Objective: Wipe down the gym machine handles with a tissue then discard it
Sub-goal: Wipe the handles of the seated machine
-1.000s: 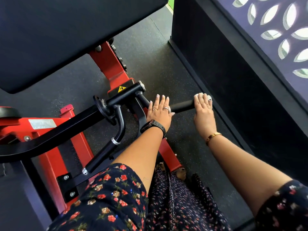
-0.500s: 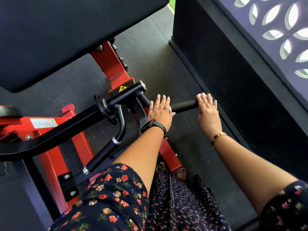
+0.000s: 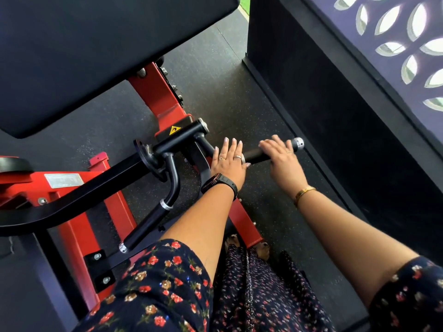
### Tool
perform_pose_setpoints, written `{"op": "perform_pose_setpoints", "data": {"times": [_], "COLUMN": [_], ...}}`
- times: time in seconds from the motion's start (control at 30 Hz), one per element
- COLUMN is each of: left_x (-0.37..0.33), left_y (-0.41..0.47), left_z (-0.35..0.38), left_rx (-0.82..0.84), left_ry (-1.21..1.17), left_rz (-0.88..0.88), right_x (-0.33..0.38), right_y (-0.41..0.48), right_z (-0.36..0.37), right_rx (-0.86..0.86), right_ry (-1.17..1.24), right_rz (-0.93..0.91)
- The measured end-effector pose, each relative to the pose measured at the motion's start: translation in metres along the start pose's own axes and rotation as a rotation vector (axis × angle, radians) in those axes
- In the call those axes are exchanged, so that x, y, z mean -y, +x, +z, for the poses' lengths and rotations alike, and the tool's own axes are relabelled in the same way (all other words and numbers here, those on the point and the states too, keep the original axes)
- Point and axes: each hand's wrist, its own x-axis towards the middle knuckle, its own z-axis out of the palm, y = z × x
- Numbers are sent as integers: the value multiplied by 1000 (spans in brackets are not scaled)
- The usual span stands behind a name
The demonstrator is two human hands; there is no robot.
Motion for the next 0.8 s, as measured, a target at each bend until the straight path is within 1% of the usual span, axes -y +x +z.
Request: {"op": "perform_pose_setpoints", "data": {"times": [0.1, 0.17, 0.23, 0.3, 0.37, 0.43, 0.53, 0.57, 0.7, 0.8], "left_x": [2, 1, 0, -1, -1, -1, -1, -1, 1, 2], "left_y": [1, 1, 0, -1, -1, -2, -1, -1, -1, -1], "left_z": [3, 3, 2, 3, 3, 3, 0, -1, 1, 1], "left_rx": [15, 12, -3, -15, -17, -16, -9, -7, 10, 15], "left_ry": [8, 6, 3, 16, 39, 22, -9, -7, -10, -17], "left_rz": [10, 6, 1, -6, -15, -17, -17, -13, 12, 9], "right_x": [-16, -7, 18, 47, 65, 65, 38, 25, -15, -15], "right_y": [2, 3, 3, -2, -11, -24, -41, -43, -37, -24], "right_z": [-5, -2, 5, 16, 25, 30, 24, 20, 6, 6], "right_rx": [-24, -47, -61, -10, 38, 26, 13, -6, -80, -90], "right_ry": [-25, -25, 6, 75, 128, 139, 31, -13, -81, -74], "right_rz": [169, 209, 167, 66, 23, -1, -79, -56, 188, 236]}}
